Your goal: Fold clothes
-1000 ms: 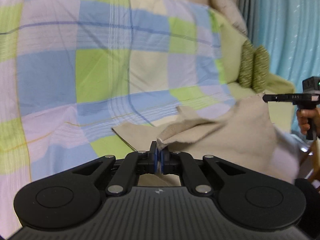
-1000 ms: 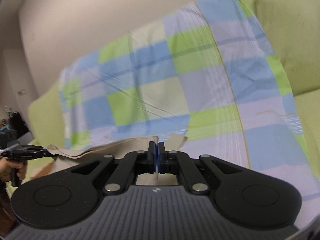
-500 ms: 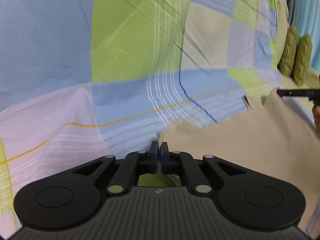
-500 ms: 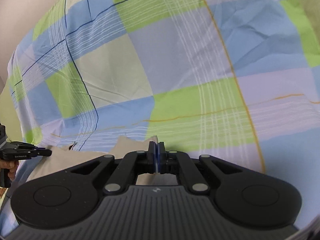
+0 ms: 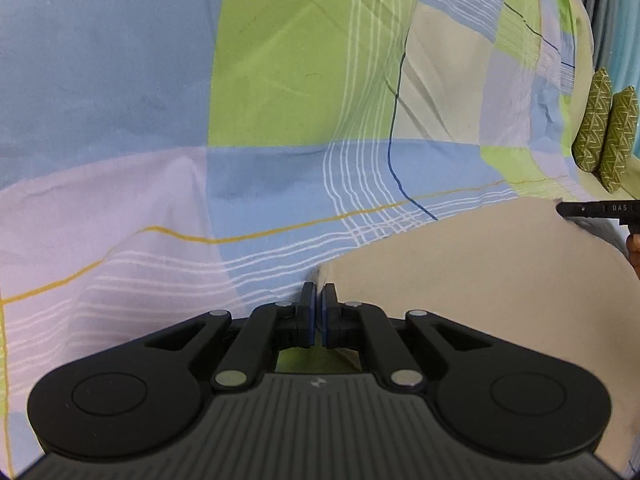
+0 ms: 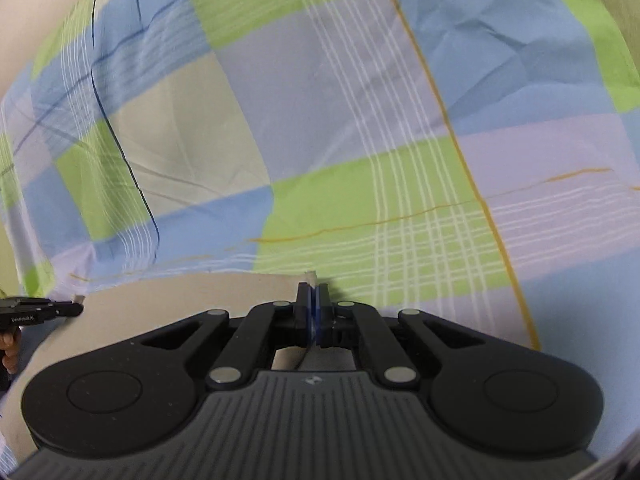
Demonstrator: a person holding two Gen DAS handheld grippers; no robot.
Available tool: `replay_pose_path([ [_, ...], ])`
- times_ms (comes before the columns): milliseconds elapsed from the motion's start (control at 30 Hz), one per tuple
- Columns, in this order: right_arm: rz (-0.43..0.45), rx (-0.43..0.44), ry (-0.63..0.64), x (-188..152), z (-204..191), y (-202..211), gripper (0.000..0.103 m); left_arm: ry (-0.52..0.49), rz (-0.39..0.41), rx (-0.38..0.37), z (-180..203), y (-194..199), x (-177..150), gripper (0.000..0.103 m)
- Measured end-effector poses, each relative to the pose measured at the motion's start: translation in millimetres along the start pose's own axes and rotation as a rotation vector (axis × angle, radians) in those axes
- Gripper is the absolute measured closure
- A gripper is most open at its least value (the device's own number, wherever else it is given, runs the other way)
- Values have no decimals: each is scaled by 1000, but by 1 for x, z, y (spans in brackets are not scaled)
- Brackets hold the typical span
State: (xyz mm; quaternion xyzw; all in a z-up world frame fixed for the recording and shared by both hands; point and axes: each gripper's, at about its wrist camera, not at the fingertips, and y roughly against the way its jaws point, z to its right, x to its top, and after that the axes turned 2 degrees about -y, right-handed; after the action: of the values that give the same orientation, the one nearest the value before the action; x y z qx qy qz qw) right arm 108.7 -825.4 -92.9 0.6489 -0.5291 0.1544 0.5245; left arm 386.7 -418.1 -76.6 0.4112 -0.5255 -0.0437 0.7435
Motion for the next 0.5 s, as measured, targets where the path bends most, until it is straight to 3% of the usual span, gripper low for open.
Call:
replay_pose_path([
  [67,-5,-18,15,1,-3,-1,100,6,10,25,0,4,-1,92],
  [100,13,-43,34,1,-6,6,94,7,20,51,0,10,-2,90],
  [167,49,-93,73,-1,-14,19,92,-5,35,97,2,25,-6,91],
  [233,72,-88,115,-10,-29,42,90,-16,47,115,5,47,-14,91],
  [300,88,-72,158,-23,-45,69,82,-28,74,96,14,83,-30,90],
  [367,99,-46,199,-42,-62,98,77,-13,88,47,19,110,-47,70],
  [433,81,-24,222,-60,-73,117,76,-12,97,-20,32,135,-69,66],
  [500,48,-18,262,-91,-88,142,75,-133,123,-9,63,157,-94,66],
])
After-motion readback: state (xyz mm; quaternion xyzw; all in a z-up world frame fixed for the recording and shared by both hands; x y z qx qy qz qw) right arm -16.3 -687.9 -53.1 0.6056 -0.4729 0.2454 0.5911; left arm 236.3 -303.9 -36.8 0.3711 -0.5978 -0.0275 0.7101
